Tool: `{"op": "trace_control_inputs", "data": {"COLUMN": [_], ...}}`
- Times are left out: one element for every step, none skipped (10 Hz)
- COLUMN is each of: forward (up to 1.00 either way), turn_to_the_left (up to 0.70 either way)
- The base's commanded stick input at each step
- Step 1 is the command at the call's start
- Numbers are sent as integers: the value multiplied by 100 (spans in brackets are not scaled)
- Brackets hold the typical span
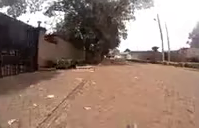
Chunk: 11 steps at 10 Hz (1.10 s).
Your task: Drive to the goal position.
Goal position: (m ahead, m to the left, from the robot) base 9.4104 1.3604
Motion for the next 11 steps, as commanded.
{"op": "trace_control_inputs", "data": {"forward": [70,70,70,70,70,70,70,70,70,70,70], "turn_to_the_left": [-35,-35,-35,-34,-30,0,0,0,0,0,0]}}
